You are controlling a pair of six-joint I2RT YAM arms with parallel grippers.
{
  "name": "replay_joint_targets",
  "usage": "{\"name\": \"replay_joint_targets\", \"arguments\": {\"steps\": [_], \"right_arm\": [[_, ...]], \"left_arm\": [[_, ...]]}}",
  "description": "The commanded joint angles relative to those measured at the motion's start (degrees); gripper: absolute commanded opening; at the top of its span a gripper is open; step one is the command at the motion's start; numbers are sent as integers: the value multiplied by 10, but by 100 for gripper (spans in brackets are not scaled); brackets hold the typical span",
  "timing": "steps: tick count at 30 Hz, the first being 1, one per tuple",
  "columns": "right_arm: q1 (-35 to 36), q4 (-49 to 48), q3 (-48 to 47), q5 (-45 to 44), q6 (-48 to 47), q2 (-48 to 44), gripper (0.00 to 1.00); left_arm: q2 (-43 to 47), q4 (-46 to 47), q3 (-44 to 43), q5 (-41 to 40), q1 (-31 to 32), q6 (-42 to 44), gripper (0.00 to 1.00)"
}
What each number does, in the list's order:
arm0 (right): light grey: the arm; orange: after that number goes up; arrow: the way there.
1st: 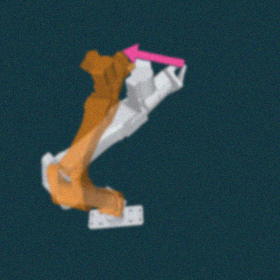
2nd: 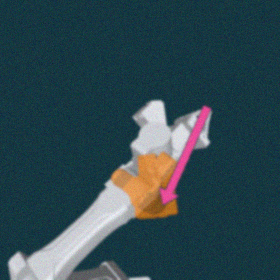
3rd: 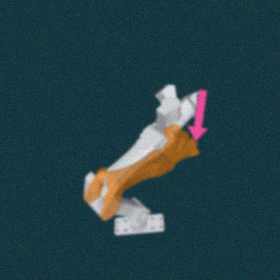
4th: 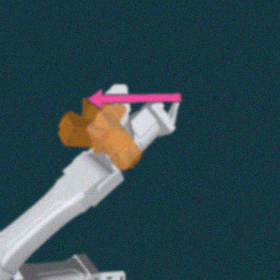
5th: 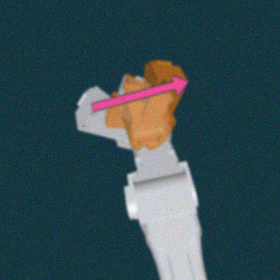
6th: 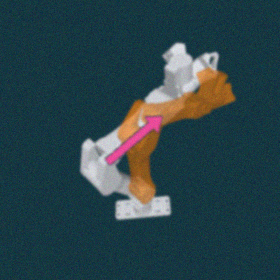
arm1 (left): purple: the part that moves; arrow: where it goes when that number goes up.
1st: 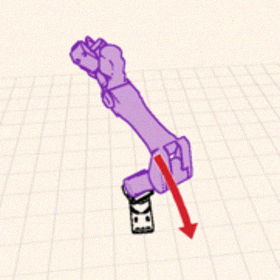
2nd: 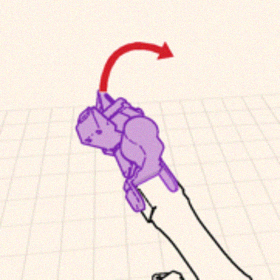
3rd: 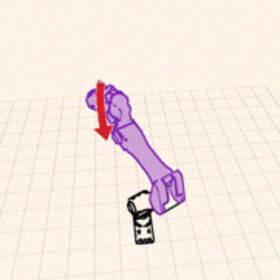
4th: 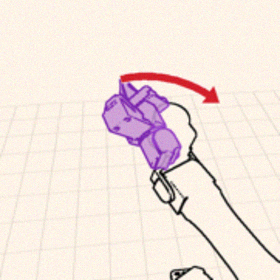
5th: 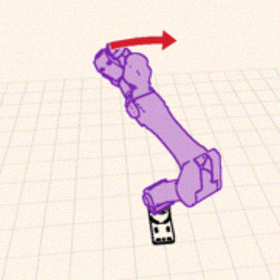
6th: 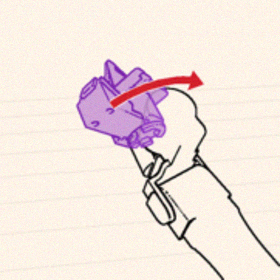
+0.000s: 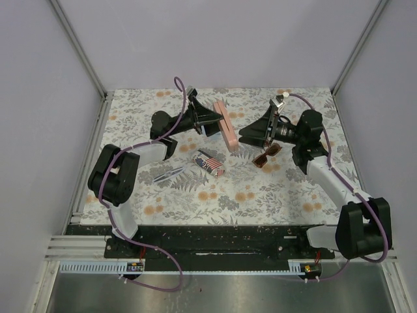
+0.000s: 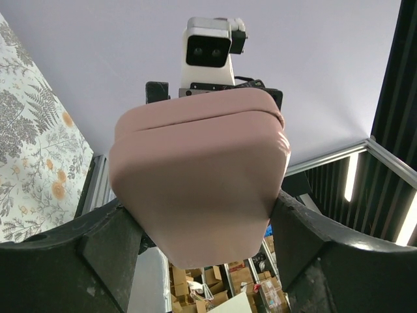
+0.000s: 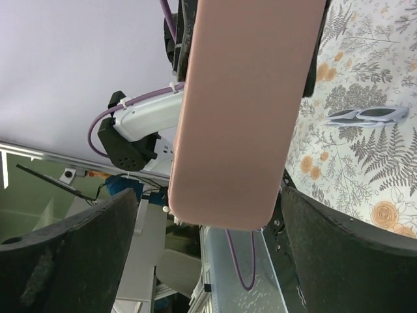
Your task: Organize the sunglasses
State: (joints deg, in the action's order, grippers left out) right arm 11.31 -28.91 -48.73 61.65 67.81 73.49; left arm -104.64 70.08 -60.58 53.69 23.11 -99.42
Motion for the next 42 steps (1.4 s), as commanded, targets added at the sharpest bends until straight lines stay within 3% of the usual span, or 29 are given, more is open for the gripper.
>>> {"name": "replay_joint_targets", "arguments": {"steps": [1, 8, 18, 25, 34, 38, 42], "right_arm": [[23, -32, -40, 13, 9, 25, 99], [70, -55, -62, 13, 42, 64, 99], [71, -58, -49, 6, 41, 77, 99], [71, 102, -73, -41, -91, 58, 99], [74, 12, -62, -14, -31, 69, 99], [81, 18, -68, -13, -37, 72, 91], [82, 29, -69, -15, -43, 68, 75]], "left_arm": [[24, 103, 3, 7, 4, -12, 28], [25, 104, 2, 9, 11, -5, 29], [38, 108, 0, 12, 11, -5, 29], [44, 104, 9, 13, 12, -2, 29], [42, 83, 11, 9, 23, 18, 29], [43, 73, 8, 7, 29, 27, 28], [48, 50, 8, 11, 30, 44, 26]]}}
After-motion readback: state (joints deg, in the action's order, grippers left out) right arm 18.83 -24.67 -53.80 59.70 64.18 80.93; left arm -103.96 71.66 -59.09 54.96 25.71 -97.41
